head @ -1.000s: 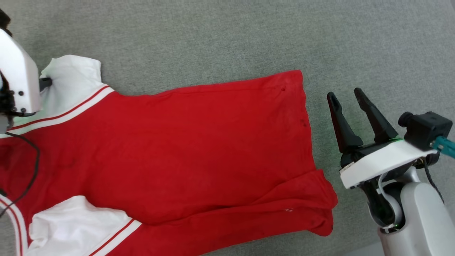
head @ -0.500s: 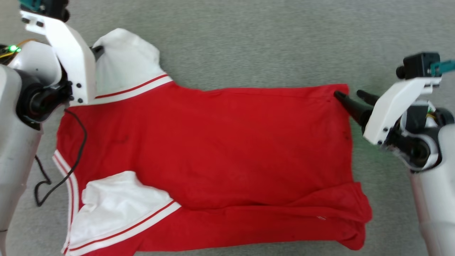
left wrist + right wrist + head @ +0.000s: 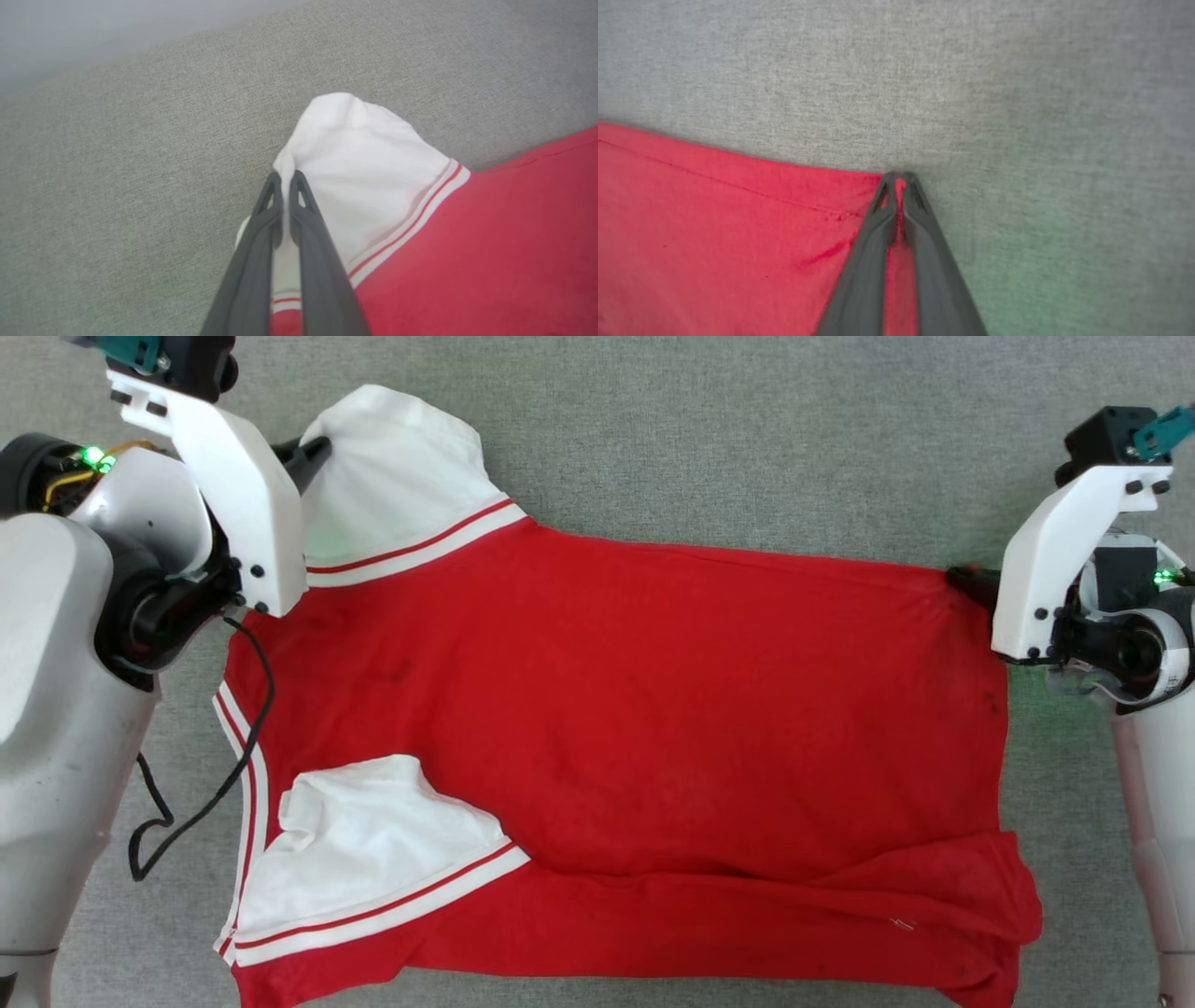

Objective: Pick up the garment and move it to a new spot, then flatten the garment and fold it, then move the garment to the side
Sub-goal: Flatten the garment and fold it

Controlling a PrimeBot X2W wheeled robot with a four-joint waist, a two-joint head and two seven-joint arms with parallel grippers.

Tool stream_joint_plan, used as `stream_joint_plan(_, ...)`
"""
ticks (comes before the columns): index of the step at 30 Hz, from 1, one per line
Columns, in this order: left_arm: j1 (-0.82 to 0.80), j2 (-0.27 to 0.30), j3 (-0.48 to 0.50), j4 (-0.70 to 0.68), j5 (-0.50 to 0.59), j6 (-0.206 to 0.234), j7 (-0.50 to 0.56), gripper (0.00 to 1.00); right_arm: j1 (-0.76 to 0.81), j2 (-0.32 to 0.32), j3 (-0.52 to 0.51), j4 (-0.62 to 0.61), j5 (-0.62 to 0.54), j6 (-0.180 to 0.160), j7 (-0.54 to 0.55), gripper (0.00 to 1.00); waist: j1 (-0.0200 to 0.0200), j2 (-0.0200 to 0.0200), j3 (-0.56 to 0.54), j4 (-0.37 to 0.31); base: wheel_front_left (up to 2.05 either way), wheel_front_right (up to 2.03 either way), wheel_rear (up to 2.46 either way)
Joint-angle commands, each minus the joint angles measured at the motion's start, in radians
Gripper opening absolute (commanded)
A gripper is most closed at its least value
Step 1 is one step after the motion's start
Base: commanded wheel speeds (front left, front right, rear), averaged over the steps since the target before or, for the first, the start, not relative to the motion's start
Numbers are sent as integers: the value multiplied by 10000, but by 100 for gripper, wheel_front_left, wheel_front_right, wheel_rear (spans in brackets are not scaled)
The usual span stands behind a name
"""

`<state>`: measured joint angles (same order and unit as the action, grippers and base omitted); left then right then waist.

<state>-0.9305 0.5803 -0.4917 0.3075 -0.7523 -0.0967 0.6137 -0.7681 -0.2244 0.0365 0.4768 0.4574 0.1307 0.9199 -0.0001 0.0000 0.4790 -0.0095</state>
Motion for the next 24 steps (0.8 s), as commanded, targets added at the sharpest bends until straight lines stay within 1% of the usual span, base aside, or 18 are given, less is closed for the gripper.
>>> stream_joint_plan(1,124,-32,28,70,-71,0,-85,0,487,283,274,385,-94,0,78,0,1,0,-77,1,0,0,0)
stream_joint_plan(3,270,-105,101,174,-231,-19,-182,0,286,174,219,60,-121,-2,-254,0,1,0,-221,-11,0,0,0)
stream_joint_plan(6,518,-65,234,265,-387,-31,-441,0,168,-11,177,-511,-247,-2,-849,0,1,0,-605,-52,0,0,0)
stream_joint_plan(11,1305,19,548,89,-618,177,-1076,0,758,-124,178,-1412,-268,-2,-1548,0,1,0,-1375,-108,0,0,0)
stream_joint_plan(17,2990,139,1035,-508,-859,894,-1963,0,2285,-122,-77,-2380,-165,-2,-1990,0,1,0,-2293,-50,0,0,0)
stream_joint_plan(21,4610,190,1366,-1022,-1198,1397,-2438,0,3508,-29,-191,-2859,-92,-2,-2183,0,1,0,-2832,-70,0,0,0)
stream_joint_plan(24,5898,57,1538,-1351,-1489,1773,-2742,0,4396,69,-354,-3018,-13,-3,-2375,0,1,0,-3145,-61,0,0,0)
